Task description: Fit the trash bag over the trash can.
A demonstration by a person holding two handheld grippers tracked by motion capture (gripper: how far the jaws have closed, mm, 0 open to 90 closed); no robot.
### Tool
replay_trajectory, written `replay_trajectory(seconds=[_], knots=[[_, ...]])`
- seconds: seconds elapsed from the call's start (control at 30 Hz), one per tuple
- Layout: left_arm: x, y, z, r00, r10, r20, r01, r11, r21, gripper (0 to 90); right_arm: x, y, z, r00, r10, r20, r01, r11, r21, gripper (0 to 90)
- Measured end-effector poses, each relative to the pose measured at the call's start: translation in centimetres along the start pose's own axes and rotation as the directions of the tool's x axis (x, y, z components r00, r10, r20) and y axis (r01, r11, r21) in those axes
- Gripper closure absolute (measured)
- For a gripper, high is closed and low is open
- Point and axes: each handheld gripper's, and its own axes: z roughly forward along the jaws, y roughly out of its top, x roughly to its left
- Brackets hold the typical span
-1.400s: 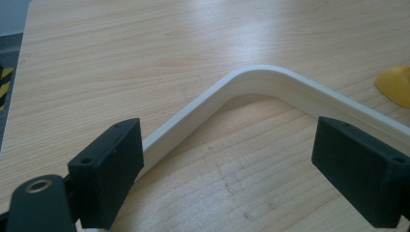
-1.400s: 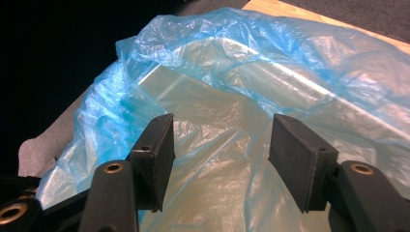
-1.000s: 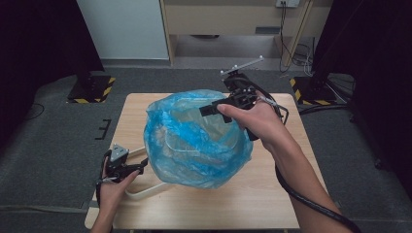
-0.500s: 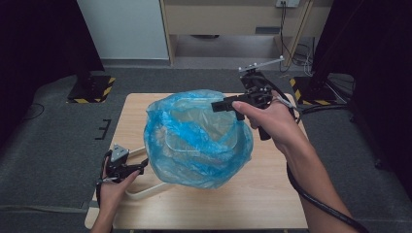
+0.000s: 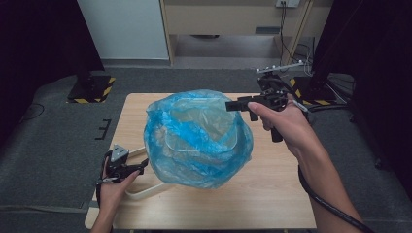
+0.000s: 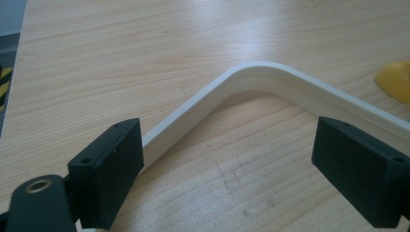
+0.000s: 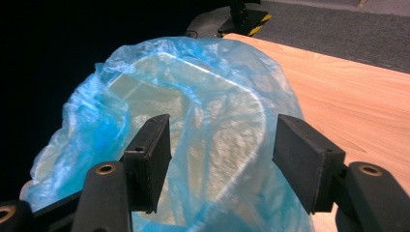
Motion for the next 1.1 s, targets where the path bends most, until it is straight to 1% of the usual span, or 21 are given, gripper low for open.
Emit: replay_trajectory(seconds=[0.57, 0.73, 0.87, 0.97, 1.1], knots=[[0.1, -0.1, 0.0, 1.0, 0.003, -0.005, -0.003, 1.0, 0.003, 10.6, -2.9, -1.5, -0.9, 0.9983, 0.046, 0.036, -0.045, 0.999, -0.02, 36.3], [0.1, -0.1, 0.0, 1.0, 0.006, -0.007, -0.006, 1.0, 0.004, 10.6, -4.3, -2.5, -0.8, 0.9959, 0.068, 0.06, -0.067, 0.998, -0.019, 36.3], [0.1, -0.1, 0.0, 0.9999, 0.008, -0.009, -0.008, 1.0, 0.005, 10.6, -5.6, -3.4, -0.7, 0.9921, 0.098, 0.079, -0.097, 0.995, -0.018, 36.1], [0.2, -0.1, 0.1, 0.9999, 0.011, -0.009, -0.011, 0.9999, 0.012, 10.6, -6.6, -4.1, -0.7, 0.9897, 0.111, 0.09, -0.111, 0.994, -0.014, 35.5], [0.3, 0.0, -0.1, 0.9998, 0.012, -0.015, -0.012, 0.9999, 0.01, 10.5, -7.6, -5.1, -0.4, 0.9873, 0.116, 0.109, -0.115, 0.993, -0.01, 33.3]])
